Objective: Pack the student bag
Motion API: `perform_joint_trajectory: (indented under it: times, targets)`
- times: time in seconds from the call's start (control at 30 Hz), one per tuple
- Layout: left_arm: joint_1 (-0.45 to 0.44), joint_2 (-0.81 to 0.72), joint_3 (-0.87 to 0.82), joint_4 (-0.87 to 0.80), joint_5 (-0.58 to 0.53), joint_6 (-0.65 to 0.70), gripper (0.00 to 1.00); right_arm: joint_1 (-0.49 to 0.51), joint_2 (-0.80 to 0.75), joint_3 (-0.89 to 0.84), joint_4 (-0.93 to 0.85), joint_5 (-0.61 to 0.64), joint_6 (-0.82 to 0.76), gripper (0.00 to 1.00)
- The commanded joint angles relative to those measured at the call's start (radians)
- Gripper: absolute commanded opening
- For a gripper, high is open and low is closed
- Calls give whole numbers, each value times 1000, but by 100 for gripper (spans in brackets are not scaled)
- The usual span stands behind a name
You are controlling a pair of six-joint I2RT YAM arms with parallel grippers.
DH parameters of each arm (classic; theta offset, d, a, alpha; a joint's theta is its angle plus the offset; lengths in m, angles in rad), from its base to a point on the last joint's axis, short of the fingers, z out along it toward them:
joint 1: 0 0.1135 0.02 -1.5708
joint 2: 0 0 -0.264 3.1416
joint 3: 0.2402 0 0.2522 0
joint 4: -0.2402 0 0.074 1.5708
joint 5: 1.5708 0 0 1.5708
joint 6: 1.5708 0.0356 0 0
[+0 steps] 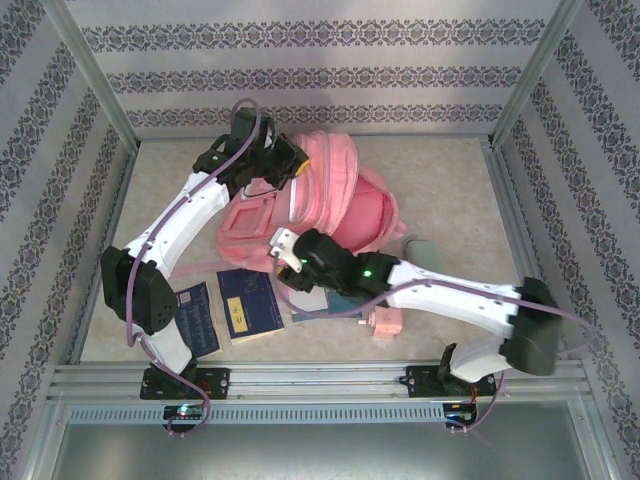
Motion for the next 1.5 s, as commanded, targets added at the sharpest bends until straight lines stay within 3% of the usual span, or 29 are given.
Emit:
perform_joint_trajectory:
  times: [0.0, 0.23, 0.37, 0.47, 0.57, 0.6, 0.73, 0.97, 1.13, 1.17, 1.27, 1.3, 1.47]
  targets:
    - [31, -31, -17, -29, 145, 153, 0, 1, -114, -71, 32, -23, 39, 56]
    - [41, -10, 92, -154, 193, 270, 0, -52, -361, -174, -52, 50, 171, 52]
    - [42, -5, 145, -237, 195, 338, 0, -214, -424, -141, -200, -33, 383, 53]
    - [41, -3, 167, -263, 203, 353, 0, -336, -418, -116, -274, -167, 449, 42]
    - [41, 2, 192, -290, 209, 373, 0, -435, -380, -101, -276, -298, 508, 22]
    - [42, 7, 204, -305, 209, 384, 0, -473, -364, -101, -262, -317, 556, 12]
    - [42, 23, 244, -347, 210, 410, 0, -632, -259, -84, -190, -541, 737, 2]
    - [42, 80, 310, -381, 251, 437, 0, -715, 1, -33, 119, -892, 1020, 9]
    - [42, 155, 401, -467, 274, 484, 0, -715, 144, -6, 427, -1005, 1223, 10]
    - [41, 163, 419, -496, 257, 497, 3, -714, 162, 0, 485, -1018, 1260, 10]
    - [37, 157, 468, -580, 162, 530, 39, -708, 190, 22, 588, -1030, 1346, 10]
    - [33, 150, 484, -604, 129, 542, 46, -706, 196, 25, 613, -1030, 1368, 11]
    - [-13, 135, 627, -742, -62, 604, 60, -690, 215, 29, 681, -1015, 1433, 10]
